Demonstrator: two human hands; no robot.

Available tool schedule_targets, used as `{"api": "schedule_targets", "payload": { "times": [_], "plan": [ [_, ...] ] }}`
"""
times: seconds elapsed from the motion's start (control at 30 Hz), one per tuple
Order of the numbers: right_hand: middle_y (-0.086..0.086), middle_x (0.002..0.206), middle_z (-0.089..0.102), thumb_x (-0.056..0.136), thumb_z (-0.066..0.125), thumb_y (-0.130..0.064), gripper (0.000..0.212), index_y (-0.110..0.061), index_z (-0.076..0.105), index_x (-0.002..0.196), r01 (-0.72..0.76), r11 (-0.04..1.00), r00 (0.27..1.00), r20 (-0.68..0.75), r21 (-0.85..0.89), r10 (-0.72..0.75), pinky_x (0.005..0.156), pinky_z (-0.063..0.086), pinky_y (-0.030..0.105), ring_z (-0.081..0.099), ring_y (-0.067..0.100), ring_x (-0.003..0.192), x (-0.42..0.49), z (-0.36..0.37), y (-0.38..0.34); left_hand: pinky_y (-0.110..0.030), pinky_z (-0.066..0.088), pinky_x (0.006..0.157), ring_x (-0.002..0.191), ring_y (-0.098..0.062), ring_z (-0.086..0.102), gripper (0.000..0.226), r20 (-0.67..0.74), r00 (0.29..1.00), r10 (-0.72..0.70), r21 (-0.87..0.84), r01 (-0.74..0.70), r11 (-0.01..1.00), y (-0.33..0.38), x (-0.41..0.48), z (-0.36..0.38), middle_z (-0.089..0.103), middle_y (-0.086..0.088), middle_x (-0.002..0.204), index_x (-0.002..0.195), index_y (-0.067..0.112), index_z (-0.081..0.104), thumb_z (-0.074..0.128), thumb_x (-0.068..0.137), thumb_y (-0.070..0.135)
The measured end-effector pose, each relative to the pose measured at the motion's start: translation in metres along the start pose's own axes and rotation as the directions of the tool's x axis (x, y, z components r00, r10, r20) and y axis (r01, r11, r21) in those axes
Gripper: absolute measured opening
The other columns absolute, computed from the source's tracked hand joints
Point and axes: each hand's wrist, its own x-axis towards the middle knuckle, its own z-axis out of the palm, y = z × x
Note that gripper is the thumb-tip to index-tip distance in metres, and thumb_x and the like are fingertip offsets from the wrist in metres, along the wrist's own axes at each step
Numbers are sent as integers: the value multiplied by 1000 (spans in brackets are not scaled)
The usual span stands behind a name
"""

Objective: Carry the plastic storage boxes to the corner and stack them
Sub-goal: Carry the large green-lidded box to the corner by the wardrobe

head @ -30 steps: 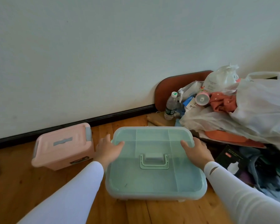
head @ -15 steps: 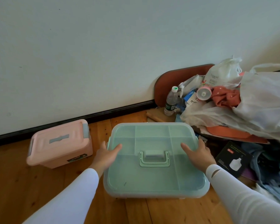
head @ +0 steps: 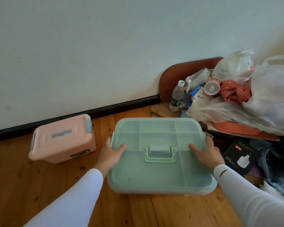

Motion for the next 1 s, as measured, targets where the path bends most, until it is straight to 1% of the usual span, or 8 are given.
{"api": "schedule_targets", "payload": {
  "times": [0.13, 0.4, 0.53, 0.67, 0.77, 0.87, 0.93, 1.0],
  "plan": [
    [15, 140, 44, 84, 61, -58, 85, -25, 18, 150, 7, 999, 1000, -10, 47, -6, 95, 47, 52, 51, 39, 117, -3, -2, 0, -50, 44, 104, 130, -31, 47, 87, -31, 999, 25, -18, -26, 1000, -3, -1, 1, 41, -5, 150, 156, 26, 12, 63, 89, 49],
    [13, 135, 51, 81, 66, -57, 85, -21, 29, 148, 5, 995, 1000, -31, 99, -2, 94, 50, 51, 55, 35, 113, -12, -3, 3, -48, 48, 99, 125, -29, 50, 85, -75, 997, 35, -55, -39, 998, -12, -4, 0, 44, -3, 146, 154, 28, 17, 65, 86, 50],
    [10, 135, 53, 80, 66, -58, 84, -23, 32, 147, 16, 990, 999, -39, 142, -10, 93, 50, 51, 56, 33, 112, -17, -5, -1, -48, 51, 95, 121, -29, 53, 83, -77, 997, 20, -84, -26, 996, -11, -5, -7, 46, -3, 143, 152, 31, 20, 66, 85, 51],
    [8, 135, 53, 78, 67, -59, 84, -26, 33, 148, 15, 984, 999, -34, 175, -9, 91, 51, 48, 56, 30, 110, -25, -9, -7, -53, 47, 100, 124, -31, 51, 86, -81, 997, -4, -103, -4, 995, -7, -9, -17, 45, -4, 146, 153, 29, 22, 68, 84, 51],
    [7, 135, 54, 77, 69, -59, 83, -27, 35, 146, 30, 981, 999, -43, 191, -22, 86, 49, 42, 56, 28, 106, -31, -17, -18, -54, 48, 99, 123, -31, 53, 87, -71, 997, -15, -132, 5, 991, 0, -13, -27, 47, -4, 144, 152, 30, 23, 69, 82, 52],
    [7, 137, 53, 76, 69, -60, 85, -28, 35, 147, 45, 978, 998, -51, 203, -35, 90, 48, 43, 56, 31, 113, -35, -26, -30, -53, 51, 95, 119, -30, 55, 86, -77, 997, -12, -145, 1, 989, 11, -17, -38, 49, -4, 141, 151, 31, 25, 70, 80, 54],
    [7, 137, 53, 75, 69, -61, 87, -28, 35, 148, 45, 975, 999, -39, 218, -37, 91, 48, 45, 56, 31, 113, -39, -35, -42, -53, 52, 93, 117, -30, 57, 86, -92, 996, -8, -148, -6, 989, 21, -23, -48, 52, -3, 138, 149, 31, 29, 71, 78, 56],
    [7, 135, 55, 74, 69, -63, 87, -29, 35, 147, 52, 972, 998, -37, 230, -45, 89, 49, 43, 58, 30, 109, -45, -44, -55, -52, 53, 91, 113, -29, 60, 87, -114, 993, 2, -160, -21, 987, 30, -29, -58, 55, -2, 135, 147, 30, 33, 73, 75, 57]
  ]
}}
